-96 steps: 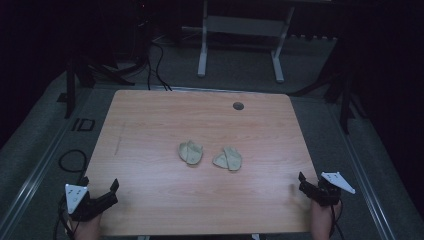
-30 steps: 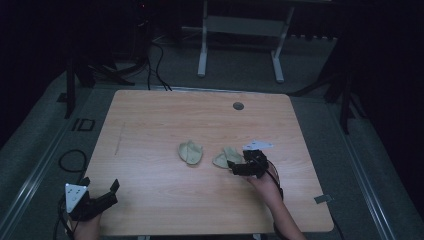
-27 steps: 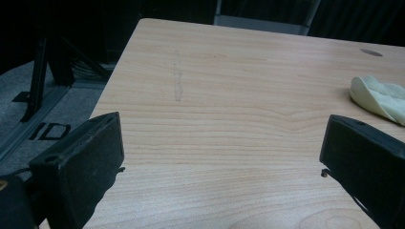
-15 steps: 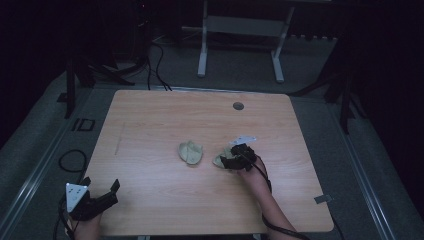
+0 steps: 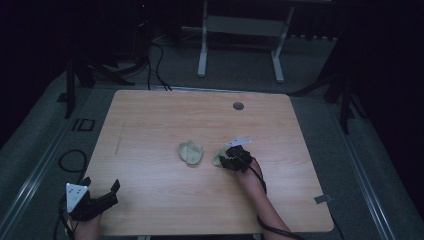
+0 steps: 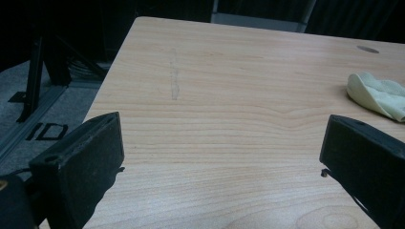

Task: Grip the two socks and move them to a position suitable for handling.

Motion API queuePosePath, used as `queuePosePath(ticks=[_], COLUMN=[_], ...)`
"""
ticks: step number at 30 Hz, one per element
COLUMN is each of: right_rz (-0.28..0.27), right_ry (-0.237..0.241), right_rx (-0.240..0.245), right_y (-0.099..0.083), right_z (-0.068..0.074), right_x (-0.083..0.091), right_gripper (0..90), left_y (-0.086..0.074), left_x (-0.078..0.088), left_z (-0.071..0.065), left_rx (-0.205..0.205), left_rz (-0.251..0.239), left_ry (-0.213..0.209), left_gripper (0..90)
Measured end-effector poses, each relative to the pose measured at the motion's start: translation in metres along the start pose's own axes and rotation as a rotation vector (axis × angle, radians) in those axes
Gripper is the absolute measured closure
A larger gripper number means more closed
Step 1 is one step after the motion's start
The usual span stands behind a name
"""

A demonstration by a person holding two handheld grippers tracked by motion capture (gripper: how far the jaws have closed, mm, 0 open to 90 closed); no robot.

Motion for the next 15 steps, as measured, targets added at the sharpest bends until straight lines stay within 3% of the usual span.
queuePosePath(ticks=[7,9,15], right_rz=[-0.017,-0.005,-0.034], right_ry=[-0.022,-0.004,0.015], right_rx=[-0.006,-0.025,-0.016], right_y=[0.000,0.002,0.006], right_z=[0.003,0.002,0.009], right_x=[0.000,0.004,0.018], right_gripper=[76.5,78.5,78.6], left_y=[0.000,0.000,0.000], left_x=[-0.001,-0.001,-0.001], left_z=[0.000,0.000,0.000], left_rx=[-0.003,-0.003,-0.002], left_rz=[0.006,0.006,0.006], left_ry=[-0.006,-0.006,-0.006], left_gripper=[1.3,1.3,1.3])
Point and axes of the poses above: each handheld gripper's, and its own axes: x roughly backward along the jaws, y roughly out of its top, z roughly to its left, the point moved 2 cm from there along -x, roughly forward along the jaws, and after that the axes turned 7 degrees about -x, right-handed, at the moved point
